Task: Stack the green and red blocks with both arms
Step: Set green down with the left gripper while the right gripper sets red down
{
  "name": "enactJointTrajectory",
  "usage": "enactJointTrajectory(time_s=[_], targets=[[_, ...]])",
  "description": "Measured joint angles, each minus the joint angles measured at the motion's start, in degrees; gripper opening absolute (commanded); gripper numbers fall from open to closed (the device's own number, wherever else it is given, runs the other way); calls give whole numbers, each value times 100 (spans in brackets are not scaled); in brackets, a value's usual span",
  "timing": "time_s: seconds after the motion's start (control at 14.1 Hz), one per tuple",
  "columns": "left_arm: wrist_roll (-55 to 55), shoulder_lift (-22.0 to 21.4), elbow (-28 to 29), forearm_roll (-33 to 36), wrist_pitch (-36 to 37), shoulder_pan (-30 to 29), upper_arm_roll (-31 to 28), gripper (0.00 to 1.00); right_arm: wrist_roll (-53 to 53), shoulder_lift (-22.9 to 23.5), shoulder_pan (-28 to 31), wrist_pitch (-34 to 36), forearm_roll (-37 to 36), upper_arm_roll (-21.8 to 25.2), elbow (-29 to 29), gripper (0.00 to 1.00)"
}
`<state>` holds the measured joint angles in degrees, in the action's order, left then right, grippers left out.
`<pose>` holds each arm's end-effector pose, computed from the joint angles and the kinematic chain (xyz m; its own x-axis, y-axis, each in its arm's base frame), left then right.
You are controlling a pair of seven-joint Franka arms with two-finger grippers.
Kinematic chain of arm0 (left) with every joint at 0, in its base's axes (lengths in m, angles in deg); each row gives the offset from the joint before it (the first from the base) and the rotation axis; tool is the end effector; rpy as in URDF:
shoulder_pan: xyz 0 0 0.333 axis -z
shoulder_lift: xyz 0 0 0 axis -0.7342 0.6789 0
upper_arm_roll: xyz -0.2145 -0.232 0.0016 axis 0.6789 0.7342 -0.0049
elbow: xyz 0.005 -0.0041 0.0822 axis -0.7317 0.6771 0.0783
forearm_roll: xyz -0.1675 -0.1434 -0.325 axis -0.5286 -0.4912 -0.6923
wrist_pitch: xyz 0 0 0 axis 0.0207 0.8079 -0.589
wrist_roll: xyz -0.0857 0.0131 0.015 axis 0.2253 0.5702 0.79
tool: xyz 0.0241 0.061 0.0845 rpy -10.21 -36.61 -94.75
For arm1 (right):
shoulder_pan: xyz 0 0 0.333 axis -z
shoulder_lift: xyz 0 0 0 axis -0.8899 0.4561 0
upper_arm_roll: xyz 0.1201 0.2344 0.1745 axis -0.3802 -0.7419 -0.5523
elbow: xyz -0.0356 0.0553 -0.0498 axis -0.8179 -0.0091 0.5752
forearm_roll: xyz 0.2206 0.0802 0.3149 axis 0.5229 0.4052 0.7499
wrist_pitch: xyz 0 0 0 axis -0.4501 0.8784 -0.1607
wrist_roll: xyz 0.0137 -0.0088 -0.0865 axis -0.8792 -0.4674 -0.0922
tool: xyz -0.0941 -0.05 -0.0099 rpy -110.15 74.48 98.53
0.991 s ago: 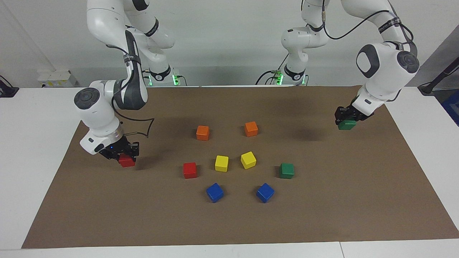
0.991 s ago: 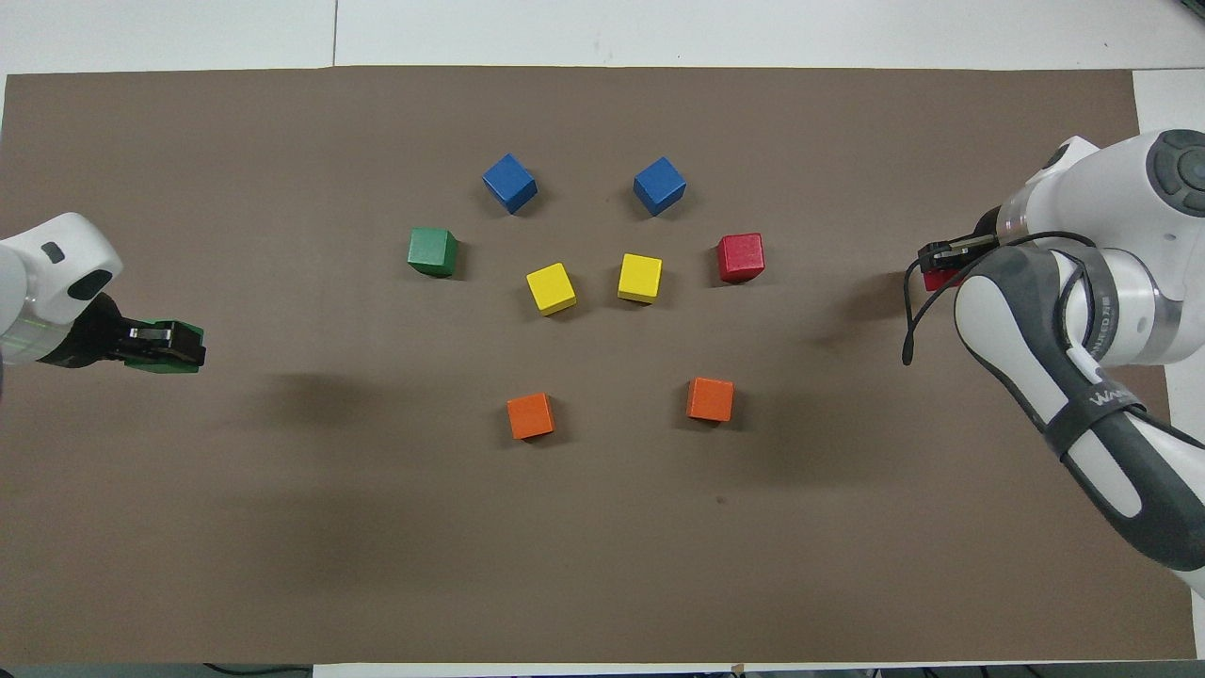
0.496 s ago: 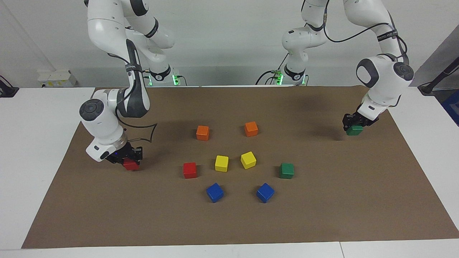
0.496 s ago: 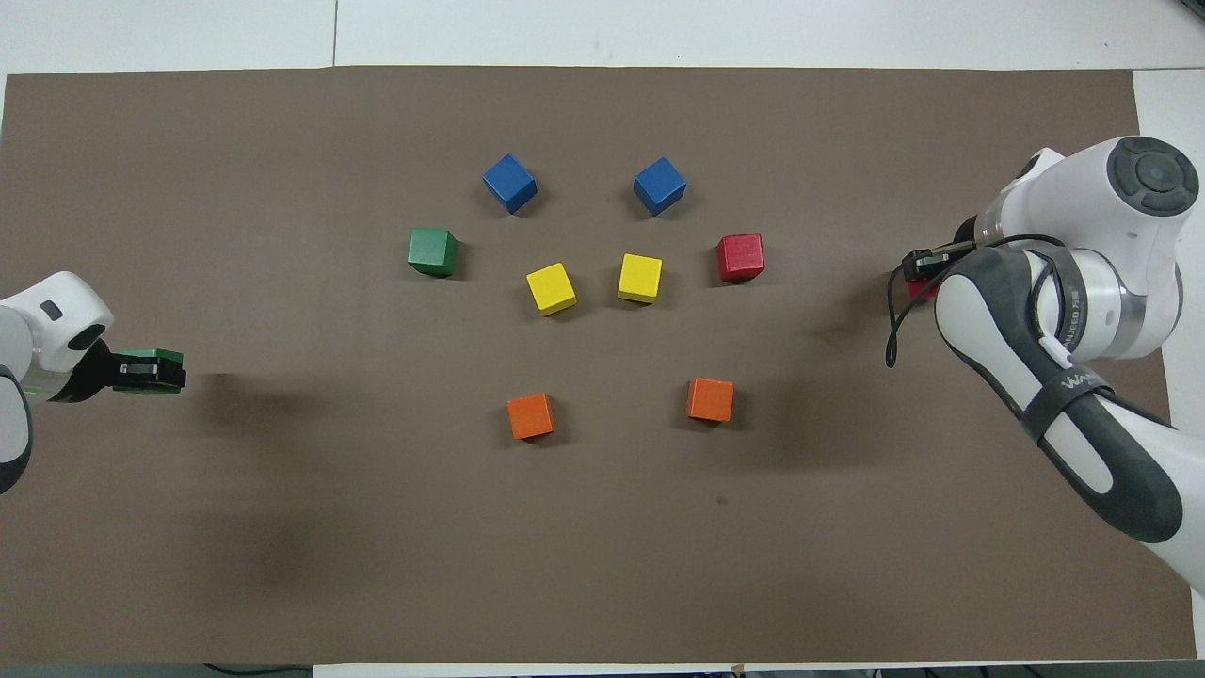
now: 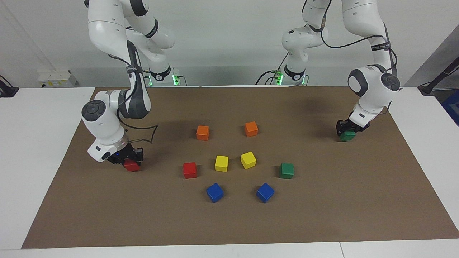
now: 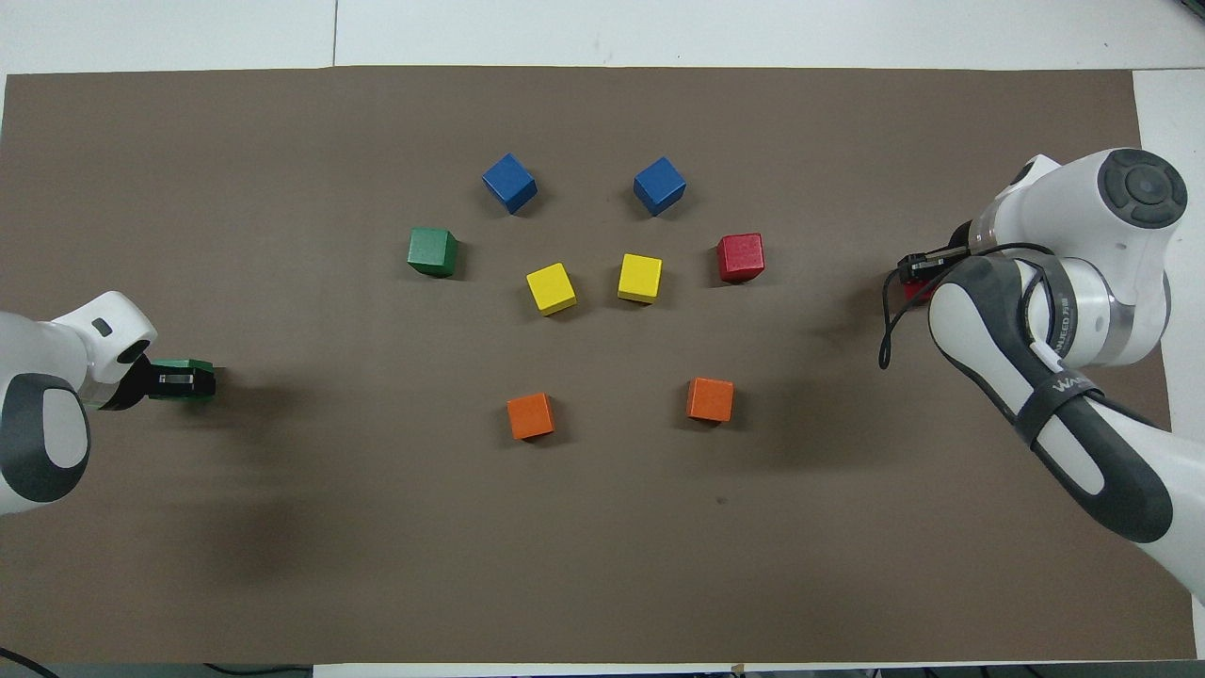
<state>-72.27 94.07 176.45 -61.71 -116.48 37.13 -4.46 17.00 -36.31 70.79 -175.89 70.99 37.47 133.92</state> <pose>0.5081 0.0901 0.3111 0.9969 -0.0768 -0.0172 -0.0766 -0.9970 0.0142 0.6240 -0.0239 0.3137 0.9920 0.1221 0.0308 0.1218 -0.9925 0.0136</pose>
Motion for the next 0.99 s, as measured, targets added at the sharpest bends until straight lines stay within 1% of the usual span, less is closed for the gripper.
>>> enactJointTrajectory(time_s=[0.14,0.21,0.35,0.42,0.5,0.57,0.85,0.99], targets=[[-21,76,8,0,-36,0,-1,0,0,7,0,-11,0,0,36,0],[-27,100,8,0,-58,-1,-1,0,0,11,0,-32,0,0,49,4],[-30,115,9,0,-81,-1,-2,0,0,24,0,-188,0,0,103,70],[-30,115,9,0,-84,-1,-2,21,0,30,1,-280,0,1,143,97],[-26,115,9,0,-85,-1,-2,76,0,24,1,-327,0,1,160,100],[-9,115,9,0,-86,-1,-2,100,0,30,2,-397,0,3,184,100],[153,115,4,3,-87,-2,-2,100,0,24,24,-356,0,13,130,100],[231,110,-54,3,-53,-2,-2,100,0,-88,15,246,0,-2,-218,100]])
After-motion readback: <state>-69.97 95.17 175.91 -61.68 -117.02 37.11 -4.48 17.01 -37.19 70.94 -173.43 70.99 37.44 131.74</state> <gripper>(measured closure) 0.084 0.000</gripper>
